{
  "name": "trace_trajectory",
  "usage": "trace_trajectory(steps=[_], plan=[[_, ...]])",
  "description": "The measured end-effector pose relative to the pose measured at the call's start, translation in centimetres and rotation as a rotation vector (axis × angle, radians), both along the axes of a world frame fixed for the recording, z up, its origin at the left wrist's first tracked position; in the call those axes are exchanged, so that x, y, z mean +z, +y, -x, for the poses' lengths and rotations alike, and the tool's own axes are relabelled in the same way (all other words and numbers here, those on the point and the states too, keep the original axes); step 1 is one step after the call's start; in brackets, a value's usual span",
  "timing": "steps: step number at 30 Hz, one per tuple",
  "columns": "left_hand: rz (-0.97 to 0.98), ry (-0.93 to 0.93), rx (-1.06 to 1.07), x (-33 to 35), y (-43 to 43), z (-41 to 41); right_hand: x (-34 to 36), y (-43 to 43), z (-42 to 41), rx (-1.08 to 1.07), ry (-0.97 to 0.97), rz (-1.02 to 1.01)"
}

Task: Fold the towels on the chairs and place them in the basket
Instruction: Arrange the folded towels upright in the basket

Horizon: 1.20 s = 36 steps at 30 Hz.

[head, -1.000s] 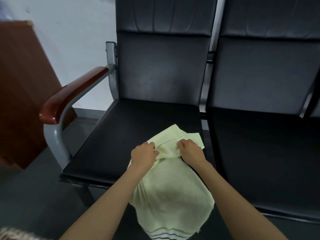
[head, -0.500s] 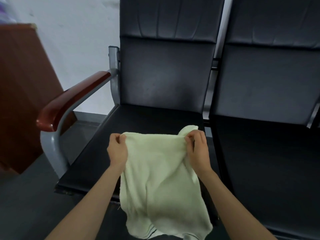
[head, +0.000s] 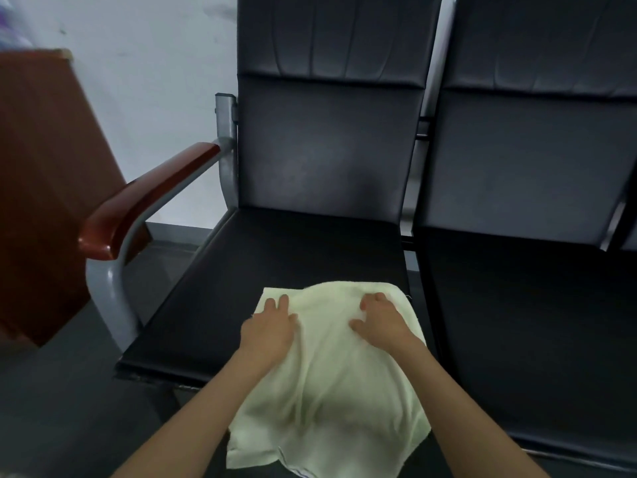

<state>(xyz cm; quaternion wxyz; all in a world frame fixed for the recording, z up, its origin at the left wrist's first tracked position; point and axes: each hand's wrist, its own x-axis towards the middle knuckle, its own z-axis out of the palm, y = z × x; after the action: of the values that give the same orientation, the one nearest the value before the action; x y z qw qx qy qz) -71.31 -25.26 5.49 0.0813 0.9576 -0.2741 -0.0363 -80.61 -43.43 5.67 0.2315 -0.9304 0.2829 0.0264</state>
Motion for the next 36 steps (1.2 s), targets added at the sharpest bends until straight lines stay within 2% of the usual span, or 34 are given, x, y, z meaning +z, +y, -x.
trace_trajectory(steps=[4, 6, 7, 10, 11, 12, 14, 15, 17, 19, 23, 27, 30, 32, 35, 36], plan=[[0.013, 0.095, 0.083, 0.8, 0.8, -1.6, 1.7, 0.2, 0.3, 0.092, 0.271, -0.044], [0.058, 0.122, 0.097, 0.8, 1.1, -1.8, 2.0, 0.0, 0.4, 0.103, 0.309, -0.063], [0.097, 0.132, 0.117, 0.9, 1.2, -1.8, 1.7, -0.1, 0.5, 0.080, 0.266, -0.069], [0.354, 0.111, 0.203, 0.8, 1.2, -1.8, 0.1, 1.4, 0.7, -0.027, -0.079, 0.058], [0.431, 0.092, 0.213, 0.8, 1.2, -1.5, -0.9, 2.4, 1.0, 0.071, -0.203, 0.120], [0.455, 0.083, 0.197, 0.8, 1.3, -1.1, -1.5, 3.6, 1.3, 0.262, -0.294, 0.134], [0.329, 0.104, 0.112, 0.2, 1.6, -0.1, -2.8, 5.4, 1.8, 0.615, -0.379, 0.069], [0.198, 0.102, 0.076, -0.3, 2.0, 0.5, -3.0, 5.5, 1.7, 0.652, -0.356, 0.023], [-0.015, 0.115, 0.048, -1.5, 3.1, 1.6, -3.3, 3.9, 1.2, 0.456, -0.289, 0.096], [-0.071, 0.176, 0.053, -2.4, 4.1, 2.2, -3.5, 2.8, 1.1, 0.254, -0.083, 0.240], [-0.104, 0.135, 0.031, -3.0, 3.4, 1.5, -3.7, 4.7, 1.0, 0.511, -0.037, 0.202], [-0.121, 0.105, -0.008, -3.0, 2.5, -1.0, -3.3, 1.9, -0.2, 0.417, -0.052, 0.240], [-0.116, 0.137, -0.042, -3.0, 1.2, -3.3, -3.4, -0.8, -1.2, 0.431, -0.024, 0.277], [-0.014, 0.233, -0.094, -2.3, 0.1, -5.0, -3.2, -2.2, -2.7, 0.444, -0.021, 0.284], [0.248, 0.664, -0.226, -0.1, -0.5, -8.7, -3.0, -4.8, -6.0, 0.427, -0.027, 0.284], [0.202, 0.719, -0.312, 0.3, -0.7, -9.9, -3.0, -5.8, -7.2, 0.415, -0.015, 0.276]])
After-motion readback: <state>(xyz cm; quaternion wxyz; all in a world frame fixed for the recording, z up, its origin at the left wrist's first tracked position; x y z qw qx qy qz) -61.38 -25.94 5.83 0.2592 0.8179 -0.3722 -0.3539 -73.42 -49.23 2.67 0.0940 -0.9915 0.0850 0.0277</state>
